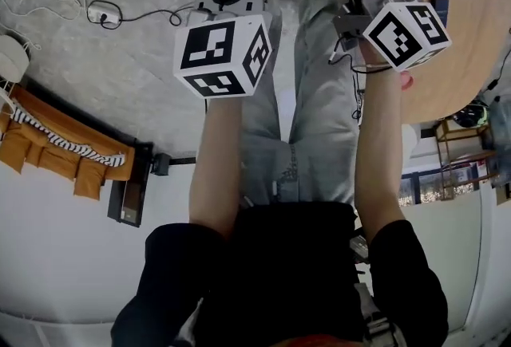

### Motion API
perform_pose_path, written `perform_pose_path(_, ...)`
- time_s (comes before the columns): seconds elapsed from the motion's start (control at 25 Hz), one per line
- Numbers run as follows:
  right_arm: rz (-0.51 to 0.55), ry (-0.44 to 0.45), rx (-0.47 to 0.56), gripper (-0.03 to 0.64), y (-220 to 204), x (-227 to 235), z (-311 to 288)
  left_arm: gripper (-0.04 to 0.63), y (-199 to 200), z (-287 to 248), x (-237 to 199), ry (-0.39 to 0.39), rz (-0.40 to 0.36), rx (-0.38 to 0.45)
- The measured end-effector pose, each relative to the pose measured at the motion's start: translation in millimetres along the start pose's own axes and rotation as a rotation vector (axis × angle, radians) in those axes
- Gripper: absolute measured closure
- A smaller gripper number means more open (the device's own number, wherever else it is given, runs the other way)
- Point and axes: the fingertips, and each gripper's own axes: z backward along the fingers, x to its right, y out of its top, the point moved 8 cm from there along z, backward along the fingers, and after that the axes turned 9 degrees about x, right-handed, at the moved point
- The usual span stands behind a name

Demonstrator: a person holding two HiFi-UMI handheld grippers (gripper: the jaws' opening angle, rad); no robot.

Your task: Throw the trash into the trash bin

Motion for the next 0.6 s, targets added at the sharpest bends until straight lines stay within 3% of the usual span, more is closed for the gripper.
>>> perform_pose_path(0.16, 0.007, -0.030, -0.126, 0.598, -42.8, -16.2, -51.4, 0.586, -8.0, 11.7, -55.1, 0.057, 0.063, 0.023)
perform_pose_path(0.28, -0.019, -0.099, -0.200, 0.598, -72.5, -23.2, -75.5, 0.586, -15.1, 21.2, -89.4, 0.094, 0.102, 0.024)
perform_pose_path(0.6, 0.004, -0.263, -0.323, 0.597, -119.1, -20.3, -119.9, 0.586, -33.5, 38.5, -134.8, 0.144, 0.186, 0.024)
